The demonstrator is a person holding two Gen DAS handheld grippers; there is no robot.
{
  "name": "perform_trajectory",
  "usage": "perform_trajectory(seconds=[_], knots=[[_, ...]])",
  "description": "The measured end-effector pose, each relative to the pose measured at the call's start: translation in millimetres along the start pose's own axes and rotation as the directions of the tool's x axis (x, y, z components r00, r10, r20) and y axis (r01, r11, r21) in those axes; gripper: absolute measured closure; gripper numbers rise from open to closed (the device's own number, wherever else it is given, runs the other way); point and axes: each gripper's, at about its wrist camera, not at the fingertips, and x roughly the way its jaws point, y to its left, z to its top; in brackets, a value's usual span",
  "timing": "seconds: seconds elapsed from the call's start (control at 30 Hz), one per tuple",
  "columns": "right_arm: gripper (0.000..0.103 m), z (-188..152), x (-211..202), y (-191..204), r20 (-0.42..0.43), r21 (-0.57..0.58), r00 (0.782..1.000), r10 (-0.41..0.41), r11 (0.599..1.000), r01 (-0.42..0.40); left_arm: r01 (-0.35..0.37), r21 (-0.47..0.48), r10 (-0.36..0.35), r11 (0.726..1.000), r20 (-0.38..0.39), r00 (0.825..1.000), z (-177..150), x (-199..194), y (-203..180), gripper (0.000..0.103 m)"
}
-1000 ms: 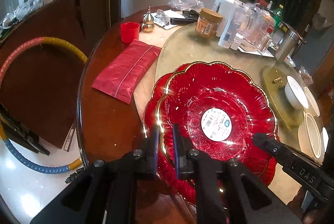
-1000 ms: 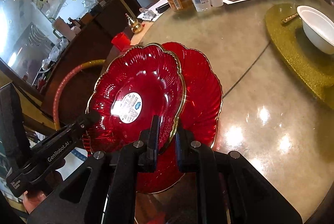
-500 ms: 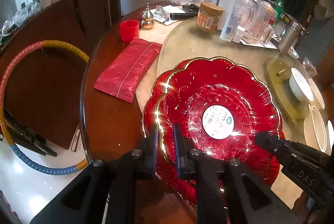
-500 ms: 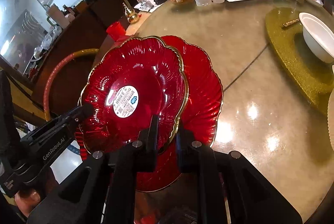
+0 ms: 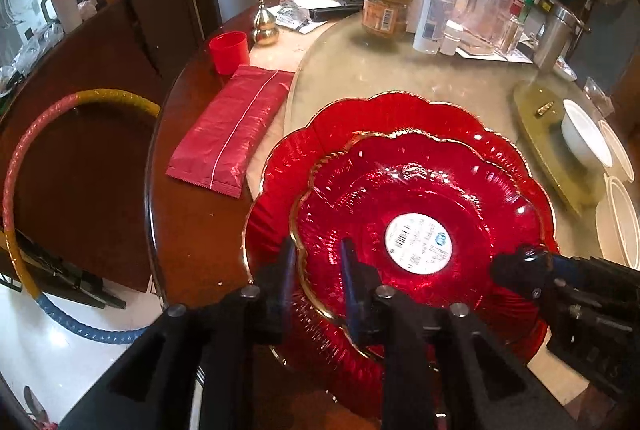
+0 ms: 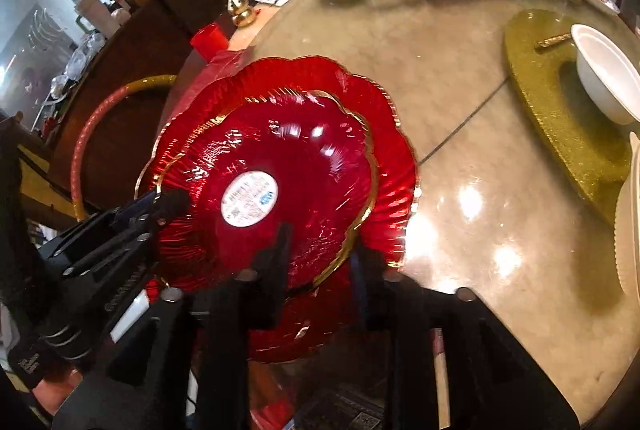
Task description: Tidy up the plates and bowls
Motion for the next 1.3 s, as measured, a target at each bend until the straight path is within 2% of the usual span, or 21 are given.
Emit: perform_trajectory(seconds=[0.03, 0.1, 0.2, 0.3, 0.4, 0.5, 0.6, 0.73, 0.83, 0.9, 0.93, 0.97, 1.03, 1.07, 1.17, 1.3], knots=[[0.066, -0.2, -1.2, 2.8, -0.002, -0.01, 1.0, 0.006, 1.0, -0.006, 0.012, 0.004, -0.013, 1.0, 0.002, 1.0, 0.4, -1.8, -1.2, 0.063], [0.062, -0.9, -3.5, 5.2, 0.003, -0.019, 1.0, 0.016, 1.0, -0.015, 0.009, 0.009, -0.009, 1.0, 0.025, 1.0, 0.7, -7.6, -3.2, 0.035], [0.056, -2.1, -8.8, 4.0, 0.01, -0.014, 0.999, 0.048, 0.999, -0.048, 0.002, 0.001, -0.002, 1.0, 0.079, 0.997, 3.5, -20.3, -3.2, 0.027], [0.051, -2.4, -19.5, -2.8, 0.038, 0.017, 0.998, 0.058, 0.998, -0.058, 0.013, -0.024, -0.01, 1.0, 0.099, 0.995, 6.9, -26.1, 0.8, 0.027], [0.051, -3.9, -34.2, -15.5, 0.075, 0.06, 0.991, 0.114, 0.991, -0.118, 0.05, -0.065, -0.041, 0.997, 0.134, 0.99, 10.8, -34.3, 6.2, 0.027], [0.051, -5.9, -52.6, -35.5, 0.133, 0.122, 0.974, 0.182, 0.972, -0.198, 0.107, -0.089, -0.091, 0.99, 0.169, 0.981, 16.6, -43.0, 3.2, 0.027], [0.051, -8.3, -74.9, -65.9, 0.209, 0.208, 0.952, 0.224, 0.941, -0.267, 0.162, -0.069, -0.147, 0.984, 0.179, 0.973, 24.3, -47.7, -13.7, 0.024], [0.05, -11.9, -104.7, -109.6, 0.28, 0.294, 0.939, 0.198, 0.914, -0.28, 0.254, 0.0, -0.251, 0.967, 0.153, 0.956, 36.5, -50.0, -57.2, 0.024], [0.05, -14.0, -126.1, -141.6, 0.32, 0.342, 0.932, 0.173, 0.896, -0.284, 0.328, 0.024, -0.328, 0.944, 0.11, 0.938, 45.7, -46.9, -92.0, 0.023], [0.045, -14.2, -139.2, -165.1, 0.345, 0.388, 0.927, 0.146, 0.878, -0.282, 0.365, 0.03, -0.367, 0.93, 0.095, 0.926, 53.8, -43.8, -120.3, 0.022], [0.035, -15.1, -146.6, -182.0, 0.365, 0.42, 0.92, 0.14, 0.858, -0.297, 0.379, 0.029, -0.38, 0.925, 0.087, 0.921, 56.8, -41.4, -131.2, 0.022], [0.031, -15.8, -150.4, -191.4, 0.376, 0.436, 0.916, 0.142, 0.845, -0.31, 0.397, 0.025, -0.398, 0.917, 0.078, 0.914, 59.9, -38.6, -141.8, 0.022], [0.031, -15.6, -156.3, -221.8, 0.405, 0.5, 0.903, 0.141, 0.793, -0.348, 0.433, 0.01, -0.433, 0.901, 0.056, 0.9, 67.1, -28.7, -168.2, 0.021], [0.031, -16.0, -158.4, -230.3, 0.41, 0.514, 0.901, 0.138, 0.781, -0.353, 0.444, 0.003, -0.443, 0.896, 0.041, 0.895, 71.7, -20.6, -183.6, 0.021], [0.031, -11.7, -158.0, -265.9, 0.423, 0.589, 0.9, 0.107, 0.722, -0.362, 0.442, -0.01, -0.442, 0.897, 0.014, 0.897, 81.5, 2.1, -216.5, 0.02], [0.03, -2.6, -157.7, -293.7, 0.438, 0.61, 0.897, 0.063, 0.712, -0.348, 0.441, -0.051, -0.442, 0.896, -0.028, 0.896, 86.8, 30.5, -240.7, 0.02]])
